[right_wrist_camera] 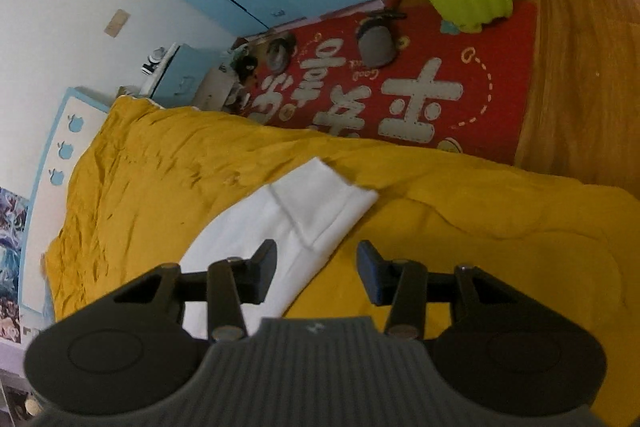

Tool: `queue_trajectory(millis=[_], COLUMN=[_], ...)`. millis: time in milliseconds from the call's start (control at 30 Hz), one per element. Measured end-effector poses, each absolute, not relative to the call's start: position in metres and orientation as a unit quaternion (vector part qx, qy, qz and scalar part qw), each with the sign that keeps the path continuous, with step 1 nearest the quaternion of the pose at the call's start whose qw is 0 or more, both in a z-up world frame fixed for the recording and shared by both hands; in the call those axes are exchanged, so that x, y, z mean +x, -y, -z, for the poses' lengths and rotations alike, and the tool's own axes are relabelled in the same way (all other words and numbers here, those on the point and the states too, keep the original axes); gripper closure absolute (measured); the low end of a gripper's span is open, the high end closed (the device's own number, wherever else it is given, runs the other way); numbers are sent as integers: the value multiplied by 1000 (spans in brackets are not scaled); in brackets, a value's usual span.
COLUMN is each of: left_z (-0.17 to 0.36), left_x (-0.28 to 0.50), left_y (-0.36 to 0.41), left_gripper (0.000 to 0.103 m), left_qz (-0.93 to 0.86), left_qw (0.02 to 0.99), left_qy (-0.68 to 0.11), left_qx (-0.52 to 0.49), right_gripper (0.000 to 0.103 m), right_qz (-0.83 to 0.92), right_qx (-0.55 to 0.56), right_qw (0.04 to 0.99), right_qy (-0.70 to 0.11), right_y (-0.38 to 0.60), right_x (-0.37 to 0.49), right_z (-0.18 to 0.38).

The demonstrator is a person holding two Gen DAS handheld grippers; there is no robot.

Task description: Fold small clothes

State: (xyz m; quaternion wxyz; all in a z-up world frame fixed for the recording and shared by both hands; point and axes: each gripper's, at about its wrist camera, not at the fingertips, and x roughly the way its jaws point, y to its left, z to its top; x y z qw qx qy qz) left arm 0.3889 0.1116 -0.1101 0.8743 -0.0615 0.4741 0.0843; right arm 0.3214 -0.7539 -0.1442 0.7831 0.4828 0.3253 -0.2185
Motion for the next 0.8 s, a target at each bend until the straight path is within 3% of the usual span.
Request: queue_trajectory(millis=[133, 200, 233, 467, 633, 800], left_z=[120, 124, 124, 106, 81, 50], left_x=[393, 393, 394, 386, 372, 354], left_y=[-106, -104, -104, -99, -103, -116], left_gripper=[58, 57, 55, 51, 51, 51], left_qz=[-87, -85, -83, -60, -43, -14], left_qw=[866, 865, 865, 875, 884, 898], left_qy=[-489, -493, -494, -478, -462, -433], left_qx=[-49, -37, -33, -43, -58, -78], right_gripper=[74, 99, 102, 103, 103, 103], right_qz=[227, 224, 221, 177, 77, -25], right_qx=[493, 486, 473, 315, 233, 186], right_qw=[776, 781, 790, 884, 933, 948], right_qy=[-322, -321, -322, -298, -263, -257], right_y=[765, 764, 762, 691, 587, 456], right_x=[330, 334, 337, 353, 369, 388], right_z=[164, 161, 155, 42, -57, -114])
